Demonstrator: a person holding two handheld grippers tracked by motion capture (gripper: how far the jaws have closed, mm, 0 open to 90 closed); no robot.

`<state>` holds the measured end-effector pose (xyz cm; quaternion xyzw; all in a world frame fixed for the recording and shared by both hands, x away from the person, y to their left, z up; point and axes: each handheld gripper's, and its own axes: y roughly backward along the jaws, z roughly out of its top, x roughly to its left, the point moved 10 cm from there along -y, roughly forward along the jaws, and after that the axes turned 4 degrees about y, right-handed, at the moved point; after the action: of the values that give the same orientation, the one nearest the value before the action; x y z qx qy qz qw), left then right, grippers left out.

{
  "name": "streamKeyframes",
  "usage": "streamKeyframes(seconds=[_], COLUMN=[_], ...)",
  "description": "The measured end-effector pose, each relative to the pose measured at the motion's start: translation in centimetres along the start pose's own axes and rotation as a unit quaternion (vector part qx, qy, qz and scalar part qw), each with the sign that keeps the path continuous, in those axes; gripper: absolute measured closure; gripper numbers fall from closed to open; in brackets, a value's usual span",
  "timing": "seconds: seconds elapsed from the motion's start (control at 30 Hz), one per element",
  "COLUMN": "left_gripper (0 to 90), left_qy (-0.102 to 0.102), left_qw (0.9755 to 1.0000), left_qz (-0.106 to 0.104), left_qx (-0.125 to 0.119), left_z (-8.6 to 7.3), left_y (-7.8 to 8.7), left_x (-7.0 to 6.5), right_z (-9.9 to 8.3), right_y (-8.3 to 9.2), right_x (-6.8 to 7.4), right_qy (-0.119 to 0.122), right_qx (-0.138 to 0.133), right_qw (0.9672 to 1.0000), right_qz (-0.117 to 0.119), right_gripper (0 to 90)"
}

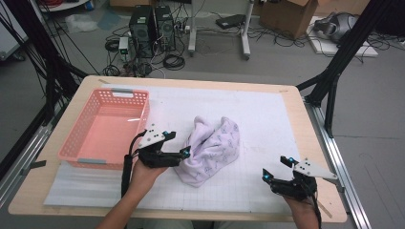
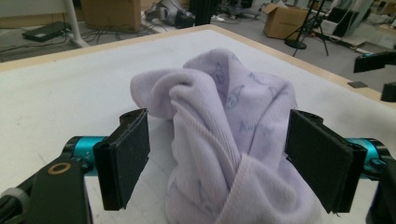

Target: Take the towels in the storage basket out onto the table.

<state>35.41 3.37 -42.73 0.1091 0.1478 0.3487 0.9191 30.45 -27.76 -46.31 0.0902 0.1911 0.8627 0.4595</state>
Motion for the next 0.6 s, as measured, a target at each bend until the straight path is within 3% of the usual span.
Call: streamKeyframes(seconds=[0.17, 0.27, 0.33, 0.6], left_gripper=[20.7, 20.4, 20.3, 20.5], left_qy=[0.013, 0.0, 0.006, 0.006], left_qw=[0.9998, 0.9998, 0.9996, 0.9997], left_qz=[-0.012, -0.009, -0.013, -0.011], left_qx=[-0.012, -0.015, -0.026, -0.021], left_z=[-1.7, -2.0, -2.2, -2.9], left_y=[0.8, 1.0, 1.2, 1.0], left_x=[0.3, 0.5, 0.6, 0.8], right_z=[-0.1, -0.2, -0.2, -0.3], right_y=[-0.2, -0.4, -0.6, -1.1], right_x=[0.3, 0.4, 0.4, 0.2], right_qy=[-0.001, 0.001, 0.0, 0.004], right_qx=[0.006, 0.009, 0.012, 0.018], right_qw=[1.0, 1.0, 0.9999, 0.9998], right_qz=[0.003, 0.003, 0.002, 0.002], right_gripper=[15.0, 15.0, 15.0, 15.1])
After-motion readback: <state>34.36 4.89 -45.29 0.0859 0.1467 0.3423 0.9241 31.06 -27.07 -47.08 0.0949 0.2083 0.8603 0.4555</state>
